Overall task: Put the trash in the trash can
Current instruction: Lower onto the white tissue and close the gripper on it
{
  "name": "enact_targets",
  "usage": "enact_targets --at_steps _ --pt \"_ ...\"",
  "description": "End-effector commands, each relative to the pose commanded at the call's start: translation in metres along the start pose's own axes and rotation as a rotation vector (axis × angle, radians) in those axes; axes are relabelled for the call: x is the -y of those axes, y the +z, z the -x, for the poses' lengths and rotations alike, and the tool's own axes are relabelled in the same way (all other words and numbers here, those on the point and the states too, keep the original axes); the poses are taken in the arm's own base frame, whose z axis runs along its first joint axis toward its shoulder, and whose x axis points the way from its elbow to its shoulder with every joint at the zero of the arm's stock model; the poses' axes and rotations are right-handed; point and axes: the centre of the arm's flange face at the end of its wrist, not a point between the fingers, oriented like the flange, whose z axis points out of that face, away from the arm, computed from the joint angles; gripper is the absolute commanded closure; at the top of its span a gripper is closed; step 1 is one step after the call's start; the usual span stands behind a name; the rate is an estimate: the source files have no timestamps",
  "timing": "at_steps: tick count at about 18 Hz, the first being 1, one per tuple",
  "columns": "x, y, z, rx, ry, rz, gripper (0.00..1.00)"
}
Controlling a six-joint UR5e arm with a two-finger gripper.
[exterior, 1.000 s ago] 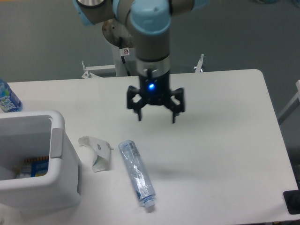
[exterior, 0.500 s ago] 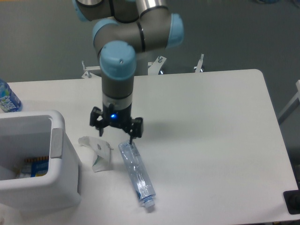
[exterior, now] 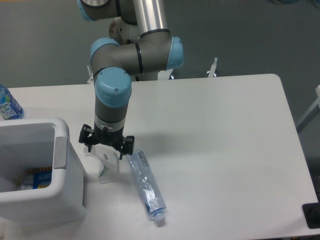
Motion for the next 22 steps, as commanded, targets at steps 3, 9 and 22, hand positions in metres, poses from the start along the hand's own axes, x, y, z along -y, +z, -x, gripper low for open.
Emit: enact_targets --at_steps 3,9,22 --pt "0.004 0.011 0.005 -0.001 -0.005 0.016 0.00" --pt "0.004 0.033 0.011 -0.007 -0.025 0.055 0.00" --pt "0.003 0.046 0.015 0.001 -0.054 0.077 0.08"
